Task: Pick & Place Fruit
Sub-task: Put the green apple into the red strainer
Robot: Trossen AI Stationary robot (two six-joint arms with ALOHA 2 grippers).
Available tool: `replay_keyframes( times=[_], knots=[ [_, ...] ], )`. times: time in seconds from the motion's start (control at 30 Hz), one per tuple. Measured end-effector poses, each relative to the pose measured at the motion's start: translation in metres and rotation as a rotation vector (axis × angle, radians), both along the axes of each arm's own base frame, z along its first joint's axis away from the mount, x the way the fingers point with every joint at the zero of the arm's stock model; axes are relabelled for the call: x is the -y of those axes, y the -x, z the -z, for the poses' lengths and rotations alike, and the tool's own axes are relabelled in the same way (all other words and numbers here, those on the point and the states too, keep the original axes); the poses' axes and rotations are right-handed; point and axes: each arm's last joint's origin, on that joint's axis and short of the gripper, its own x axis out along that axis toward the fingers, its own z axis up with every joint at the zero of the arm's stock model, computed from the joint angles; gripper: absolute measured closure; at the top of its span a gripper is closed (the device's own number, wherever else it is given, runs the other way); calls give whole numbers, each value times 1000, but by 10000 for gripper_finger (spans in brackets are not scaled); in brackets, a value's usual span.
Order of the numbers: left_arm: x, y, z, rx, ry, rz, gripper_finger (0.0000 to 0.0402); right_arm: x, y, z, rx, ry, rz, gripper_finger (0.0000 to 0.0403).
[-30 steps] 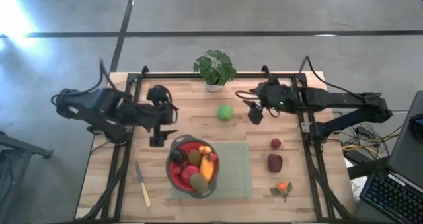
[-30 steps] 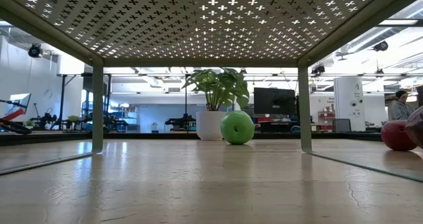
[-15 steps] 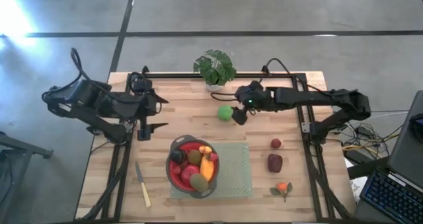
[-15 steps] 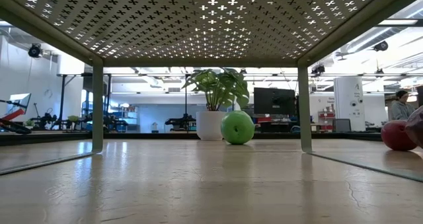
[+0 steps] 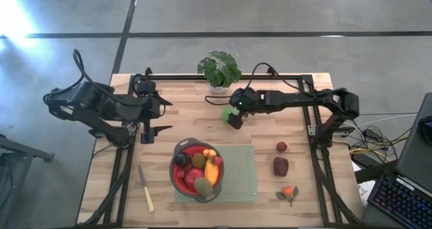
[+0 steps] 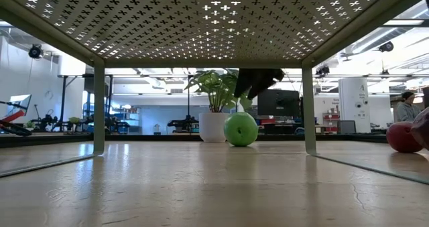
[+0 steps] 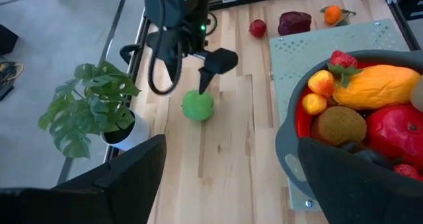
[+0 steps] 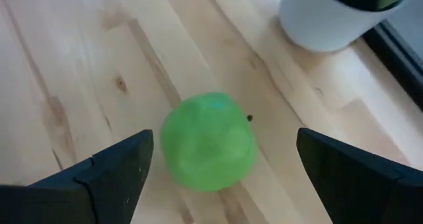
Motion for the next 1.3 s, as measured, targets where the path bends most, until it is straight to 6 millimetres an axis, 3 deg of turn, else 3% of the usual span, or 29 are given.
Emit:
replay_keyframes(
  times=[0.47, 0.9, 1.3],
  knots=[
    [1, -4, 2, -14, -20, 14, 55, 8, -12, 30, -55, -9, 1, 35],
    [1, -4, 2, -14, -13, 9, 56, 16, -19, 71, -140, -92, -20, 34],
    [1, -4, 2, -14, -13, 8, 56, 16, -19, 73, -151, -103, -20, 39]
  ],
)
